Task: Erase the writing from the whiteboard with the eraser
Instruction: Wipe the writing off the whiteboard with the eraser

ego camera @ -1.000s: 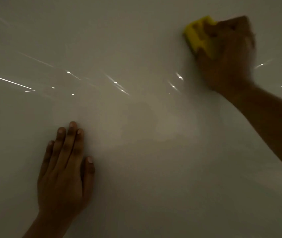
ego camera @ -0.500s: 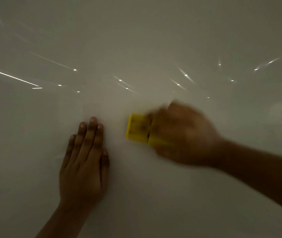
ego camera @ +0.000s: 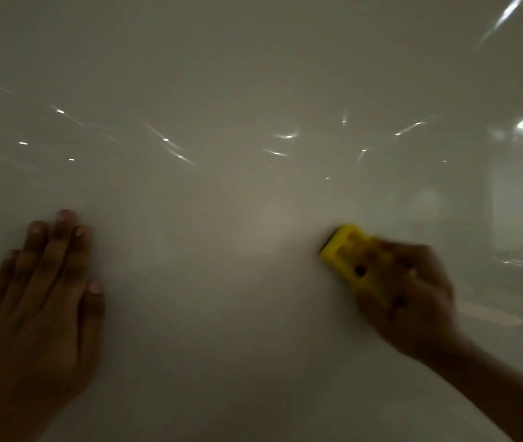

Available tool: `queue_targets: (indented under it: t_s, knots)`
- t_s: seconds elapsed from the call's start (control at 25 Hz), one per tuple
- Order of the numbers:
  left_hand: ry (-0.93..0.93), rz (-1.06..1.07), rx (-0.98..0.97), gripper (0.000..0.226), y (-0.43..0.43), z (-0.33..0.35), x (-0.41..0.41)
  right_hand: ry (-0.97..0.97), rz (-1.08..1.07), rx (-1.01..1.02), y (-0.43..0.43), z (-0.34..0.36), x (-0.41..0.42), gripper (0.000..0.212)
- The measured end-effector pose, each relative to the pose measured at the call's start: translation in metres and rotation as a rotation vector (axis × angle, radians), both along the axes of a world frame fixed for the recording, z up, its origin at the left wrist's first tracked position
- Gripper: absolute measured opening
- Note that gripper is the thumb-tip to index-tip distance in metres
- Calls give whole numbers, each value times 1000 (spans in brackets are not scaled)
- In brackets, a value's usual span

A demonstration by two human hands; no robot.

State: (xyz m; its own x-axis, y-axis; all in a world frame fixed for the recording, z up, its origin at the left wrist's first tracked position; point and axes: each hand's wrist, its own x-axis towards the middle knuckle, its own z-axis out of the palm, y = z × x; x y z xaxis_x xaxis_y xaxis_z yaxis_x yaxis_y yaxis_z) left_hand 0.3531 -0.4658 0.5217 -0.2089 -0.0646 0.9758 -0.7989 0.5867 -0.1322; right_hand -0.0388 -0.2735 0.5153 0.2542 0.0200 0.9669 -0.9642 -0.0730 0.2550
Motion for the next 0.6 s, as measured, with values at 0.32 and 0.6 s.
queue_targets:
  t_s: [0.32, 0.6]
  knots:
    - [73, -25, -49, 61, 29, 2, -12, -972, -17, -557, -5, 147, -31, 48]
    - [90, -18, -71, 57, 31, 0, -12, -244, 56, -205, -57, 184, 143, 44]
